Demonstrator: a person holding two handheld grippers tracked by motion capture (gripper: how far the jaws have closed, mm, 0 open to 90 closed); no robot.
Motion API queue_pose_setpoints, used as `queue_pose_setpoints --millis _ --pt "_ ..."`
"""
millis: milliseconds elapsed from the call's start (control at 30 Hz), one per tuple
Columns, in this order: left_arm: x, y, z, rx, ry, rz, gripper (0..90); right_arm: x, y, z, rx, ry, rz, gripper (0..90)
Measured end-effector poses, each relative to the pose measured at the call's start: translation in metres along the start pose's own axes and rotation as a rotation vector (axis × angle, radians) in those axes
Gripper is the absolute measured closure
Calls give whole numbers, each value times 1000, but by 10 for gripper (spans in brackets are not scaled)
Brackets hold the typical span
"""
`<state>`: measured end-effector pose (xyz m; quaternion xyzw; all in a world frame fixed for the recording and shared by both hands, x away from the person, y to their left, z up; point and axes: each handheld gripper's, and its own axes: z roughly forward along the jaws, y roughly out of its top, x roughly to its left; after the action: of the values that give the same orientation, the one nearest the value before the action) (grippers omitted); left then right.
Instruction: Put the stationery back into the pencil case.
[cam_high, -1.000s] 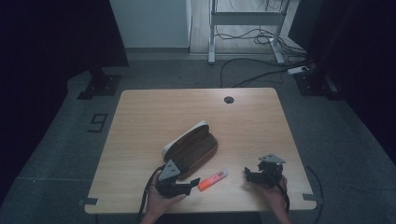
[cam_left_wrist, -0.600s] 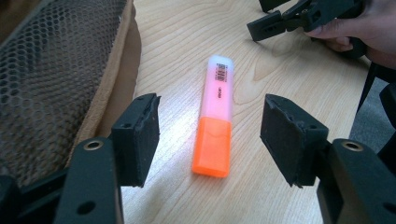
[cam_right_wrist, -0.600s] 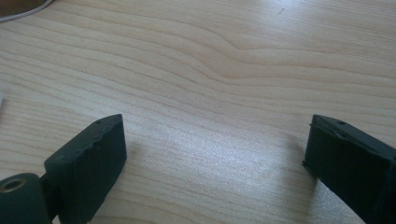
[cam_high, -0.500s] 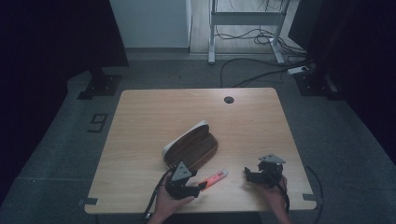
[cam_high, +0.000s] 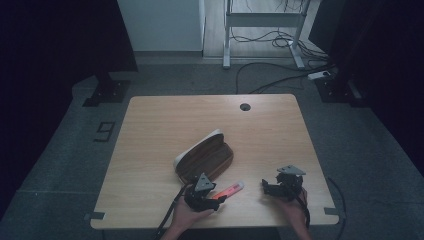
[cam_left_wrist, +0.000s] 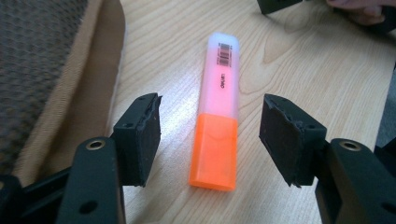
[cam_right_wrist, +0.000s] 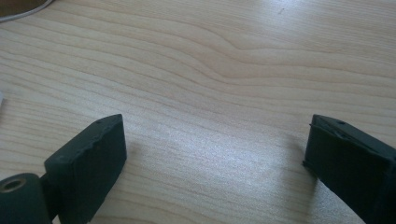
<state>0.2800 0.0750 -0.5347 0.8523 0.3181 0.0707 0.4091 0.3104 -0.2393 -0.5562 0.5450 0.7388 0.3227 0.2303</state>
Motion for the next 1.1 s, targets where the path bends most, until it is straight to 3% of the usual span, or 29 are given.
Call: queue_pose_setpoints --millis 400,633,833,967,1100 --pt "-3 -1 9 42 28 41 425 0 0 0 0 0 0 51" --pt "-7 -3 13 70 58 74 492 0 0 0 0 0 0 52" --pt "-10 -3 14 68 84 95 577 0 0 0 1 -1 -1 52" --pt "-12 -4 13 63 74 115 661 0 0 0 0 0 0 51" --pt "-12 -4 14 58 74 117 670 0 0 0 -1 0 0 52"
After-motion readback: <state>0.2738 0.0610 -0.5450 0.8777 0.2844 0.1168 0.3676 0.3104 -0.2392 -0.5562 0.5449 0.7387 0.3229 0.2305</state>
